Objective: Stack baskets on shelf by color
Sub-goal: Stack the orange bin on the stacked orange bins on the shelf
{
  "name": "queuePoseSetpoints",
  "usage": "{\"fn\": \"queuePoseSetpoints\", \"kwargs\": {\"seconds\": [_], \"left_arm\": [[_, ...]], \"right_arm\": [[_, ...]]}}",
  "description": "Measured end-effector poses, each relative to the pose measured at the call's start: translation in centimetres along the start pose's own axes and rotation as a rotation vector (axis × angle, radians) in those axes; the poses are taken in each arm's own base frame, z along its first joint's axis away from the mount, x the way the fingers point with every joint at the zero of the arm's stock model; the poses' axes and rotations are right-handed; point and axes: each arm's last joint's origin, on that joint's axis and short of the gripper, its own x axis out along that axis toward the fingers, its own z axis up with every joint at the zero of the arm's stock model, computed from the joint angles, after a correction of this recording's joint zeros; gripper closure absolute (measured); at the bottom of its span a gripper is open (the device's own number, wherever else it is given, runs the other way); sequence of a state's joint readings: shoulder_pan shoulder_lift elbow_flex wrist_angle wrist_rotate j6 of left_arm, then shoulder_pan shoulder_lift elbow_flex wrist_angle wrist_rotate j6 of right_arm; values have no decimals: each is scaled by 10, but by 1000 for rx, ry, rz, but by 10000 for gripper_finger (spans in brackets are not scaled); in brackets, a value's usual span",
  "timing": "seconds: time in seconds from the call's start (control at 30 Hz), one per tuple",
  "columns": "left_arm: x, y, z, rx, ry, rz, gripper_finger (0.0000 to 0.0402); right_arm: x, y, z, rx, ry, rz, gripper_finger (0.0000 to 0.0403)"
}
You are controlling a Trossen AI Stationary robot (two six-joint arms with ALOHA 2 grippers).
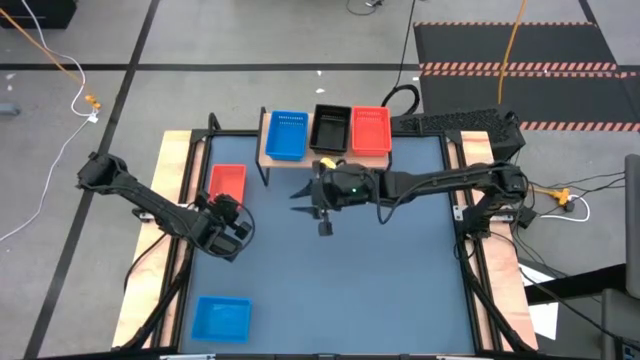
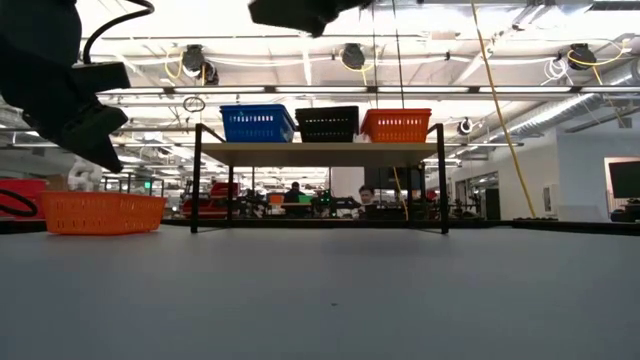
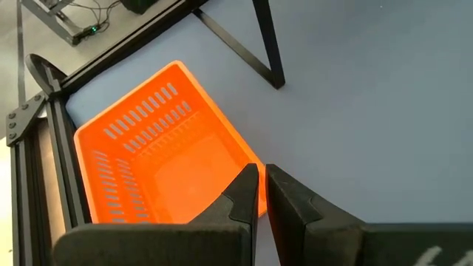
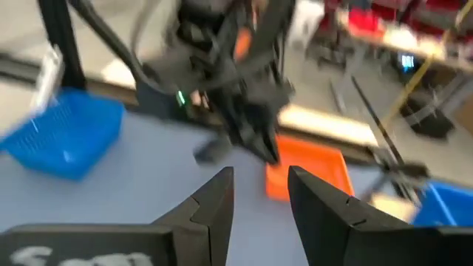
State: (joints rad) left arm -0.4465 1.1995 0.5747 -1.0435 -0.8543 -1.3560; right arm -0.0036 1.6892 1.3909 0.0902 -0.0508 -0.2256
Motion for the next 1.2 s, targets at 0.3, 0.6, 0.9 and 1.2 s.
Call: {"fn": "queuePoseSetpoints", "kwargs": {"seconds": [0.3, 0.6, 0.9, 1.2], "left_arm": [[-21, 12, 23, -5, -63, -19, 371], [-49, 57, 43, 1, -171, -38, 371], [-60, 84, 52, -123, -210, -120, 371], [-61, 85, 53, -115, -259, -103, 371]], "right_arm": [[62, -1, -13, 52, -92, -17, 277], [141, -3, -35, 121, -46, -118, 277], [213, 5, -67, 48, -46, -204, 277], [230, 10, -74, -78, -12, -275, 277]]}}
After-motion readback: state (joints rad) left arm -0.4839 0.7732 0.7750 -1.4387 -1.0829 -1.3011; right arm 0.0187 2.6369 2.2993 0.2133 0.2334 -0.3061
